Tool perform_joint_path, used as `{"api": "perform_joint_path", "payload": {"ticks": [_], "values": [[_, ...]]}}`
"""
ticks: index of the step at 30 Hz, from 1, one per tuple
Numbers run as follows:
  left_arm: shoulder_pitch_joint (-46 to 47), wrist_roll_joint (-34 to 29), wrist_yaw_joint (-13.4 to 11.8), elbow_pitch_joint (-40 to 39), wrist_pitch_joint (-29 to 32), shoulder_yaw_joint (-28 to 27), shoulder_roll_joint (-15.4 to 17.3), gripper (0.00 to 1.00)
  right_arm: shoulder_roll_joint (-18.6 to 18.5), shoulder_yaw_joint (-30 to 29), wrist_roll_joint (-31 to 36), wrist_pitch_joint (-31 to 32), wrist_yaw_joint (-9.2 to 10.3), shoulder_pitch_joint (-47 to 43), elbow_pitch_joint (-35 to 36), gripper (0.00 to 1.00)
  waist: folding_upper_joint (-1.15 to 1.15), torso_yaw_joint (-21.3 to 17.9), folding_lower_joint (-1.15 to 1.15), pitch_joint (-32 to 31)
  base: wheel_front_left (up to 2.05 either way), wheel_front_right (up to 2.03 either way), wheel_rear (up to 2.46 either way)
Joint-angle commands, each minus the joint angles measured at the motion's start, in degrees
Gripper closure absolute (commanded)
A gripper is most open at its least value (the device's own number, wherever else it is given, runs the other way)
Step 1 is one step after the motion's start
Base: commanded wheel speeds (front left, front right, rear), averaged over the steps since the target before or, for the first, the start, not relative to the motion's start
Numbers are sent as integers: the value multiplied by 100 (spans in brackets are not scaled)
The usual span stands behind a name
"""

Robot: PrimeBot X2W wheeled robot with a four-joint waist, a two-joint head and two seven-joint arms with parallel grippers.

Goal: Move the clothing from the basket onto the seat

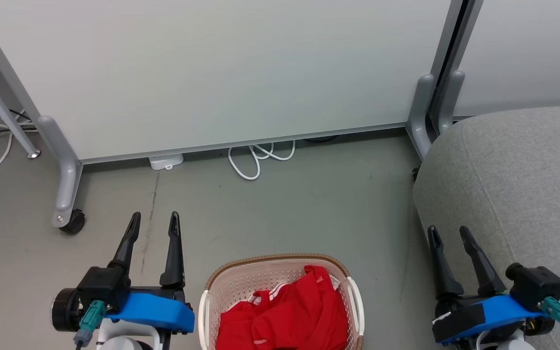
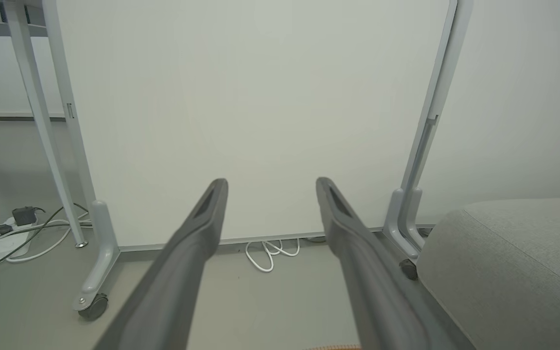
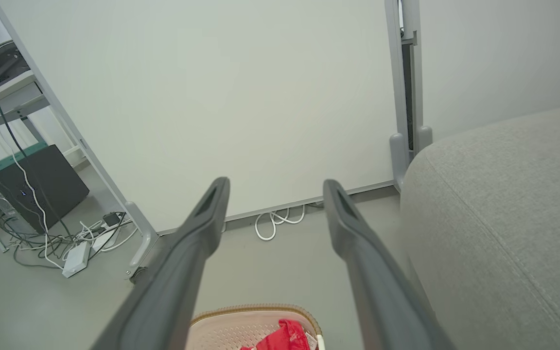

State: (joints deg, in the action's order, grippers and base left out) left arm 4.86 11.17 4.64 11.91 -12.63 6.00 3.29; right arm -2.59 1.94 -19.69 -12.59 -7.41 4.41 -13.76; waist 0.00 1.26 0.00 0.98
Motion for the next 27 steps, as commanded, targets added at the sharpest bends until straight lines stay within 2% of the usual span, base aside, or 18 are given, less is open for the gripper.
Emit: {"api": "perform_joint_path", "payload": {"ticks": [1,21,27], "values": [[91,-158,32,-7,-64,3,20,0,-42,-8,170,-69,-12,31,-17,0,0,7,0,2,0,0,0],[74,-973,101,94,-270,70,-22,0,-46,-97,982,-280,-9,50,-170,0,0,51,0,-27,0,0,0],[93,-869,132,161,-266,27,-29,0,-45,-125,947,-269,-9,78,-246,0,0,69,0,-34,0,0,0]]}}
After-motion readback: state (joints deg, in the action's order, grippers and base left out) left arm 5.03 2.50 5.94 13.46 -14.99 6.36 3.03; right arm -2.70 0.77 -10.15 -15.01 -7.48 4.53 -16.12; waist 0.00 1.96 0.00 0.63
